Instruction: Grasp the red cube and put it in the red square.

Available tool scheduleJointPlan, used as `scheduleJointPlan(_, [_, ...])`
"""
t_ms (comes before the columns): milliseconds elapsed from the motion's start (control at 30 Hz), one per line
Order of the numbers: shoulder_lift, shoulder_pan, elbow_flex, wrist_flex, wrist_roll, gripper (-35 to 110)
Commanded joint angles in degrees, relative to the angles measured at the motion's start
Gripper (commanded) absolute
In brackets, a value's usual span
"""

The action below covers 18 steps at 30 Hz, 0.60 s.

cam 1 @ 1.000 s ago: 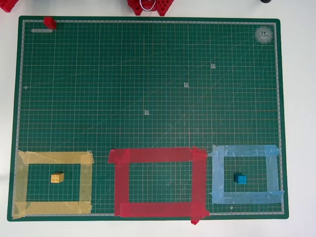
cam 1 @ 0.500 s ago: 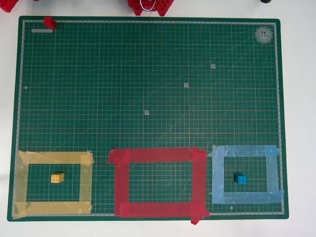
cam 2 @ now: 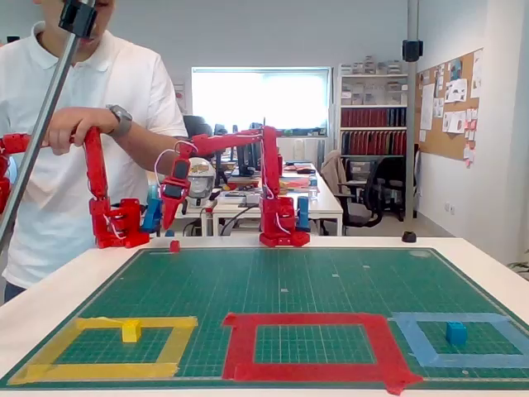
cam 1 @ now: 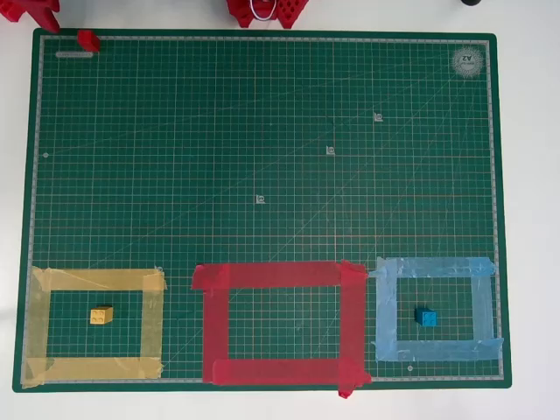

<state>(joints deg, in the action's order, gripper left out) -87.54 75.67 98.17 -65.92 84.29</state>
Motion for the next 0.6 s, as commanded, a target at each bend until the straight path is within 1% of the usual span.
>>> scheduleJointPlan(0, [-1.2, -0.4, -1.3, -0.1, 0.4, 18])
scheduleJointPlan(100, [-1.2, -0.4, -1.2, -0.4, 0.1, 22])
scheduleJointPlan(567, [-2.2, 1.1, 5.2, -3.0, 0.0, 24])
